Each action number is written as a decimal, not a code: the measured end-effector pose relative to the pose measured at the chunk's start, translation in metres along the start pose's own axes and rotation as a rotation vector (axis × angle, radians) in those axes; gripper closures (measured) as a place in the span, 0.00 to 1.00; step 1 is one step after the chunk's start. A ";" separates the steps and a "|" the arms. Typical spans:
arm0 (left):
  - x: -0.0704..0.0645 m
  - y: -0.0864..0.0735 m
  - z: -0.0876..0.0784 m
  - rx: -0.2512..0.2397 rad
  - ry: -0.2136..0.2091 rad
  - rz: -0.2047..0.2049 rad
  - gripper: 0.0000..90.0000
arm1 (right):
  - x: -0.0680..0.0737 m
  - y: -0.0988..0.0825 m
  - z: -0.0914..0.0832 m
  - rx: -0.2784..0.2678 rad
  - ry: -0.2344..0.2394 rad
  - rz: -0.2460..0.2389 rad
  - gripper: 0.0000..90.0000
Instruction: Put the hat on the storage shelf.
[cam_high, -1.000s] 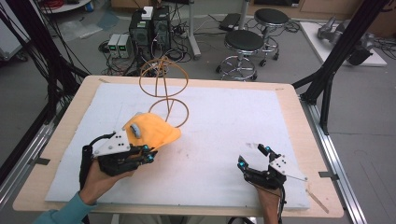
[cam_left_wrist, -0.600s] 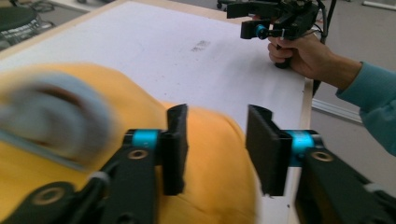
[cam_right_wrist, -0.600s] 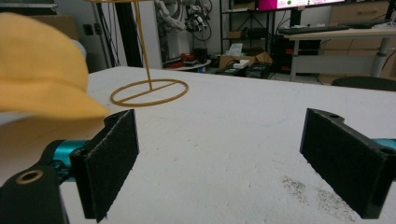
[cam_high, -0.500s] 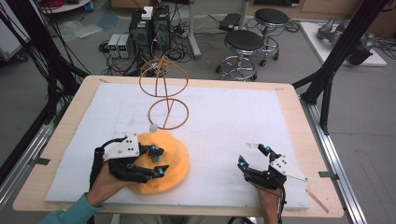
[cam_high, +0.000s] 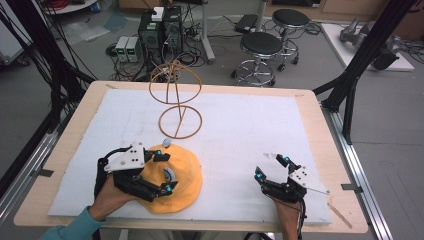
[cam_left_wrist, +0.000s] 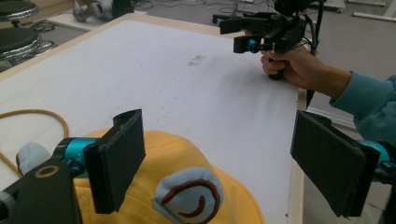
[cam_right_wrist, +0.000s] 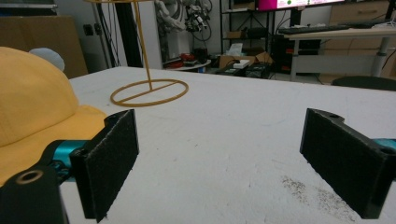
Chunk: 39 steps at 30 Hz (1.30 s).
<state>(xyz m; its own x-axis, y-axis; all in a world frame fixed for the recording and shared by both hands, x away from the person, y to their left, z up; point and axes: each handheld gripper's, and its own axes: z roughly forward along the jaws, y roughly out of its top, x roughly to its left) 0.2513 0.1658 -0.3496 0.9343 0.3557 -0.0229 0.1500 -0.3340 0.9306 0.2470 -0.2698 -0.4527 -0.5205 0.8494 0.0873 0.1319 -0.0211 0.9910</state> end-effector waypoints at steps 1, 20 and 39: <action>0.001 0.000 -0.002 -0.009 -0.005 0.007 0.20 | 0.000 0.000 0.000 0.001 0.000 0.000 0.12; 0.049 0.022 -0.036 0.142 -0.076 0.132 0.15 | 0.001 0.000 0.000 0.004 0.003 -0.005 0.12; 0.075 0.020 -0.013 0.306 -0.125 0.206 0.24 | 0.000 0.000 0.000 0.000 0.003 -0.010 0.12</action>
<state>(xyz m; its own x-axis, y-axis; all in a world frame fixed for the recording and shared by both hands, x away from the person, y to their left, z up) 0.3201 0.1972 -0.3278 0.9843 0.1510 0.0910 0.0269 -0.6390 0.7687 0.2470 -0.2698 -0.4526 -0.5245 0.8478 0.0779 0.1271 -0.0125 0.9918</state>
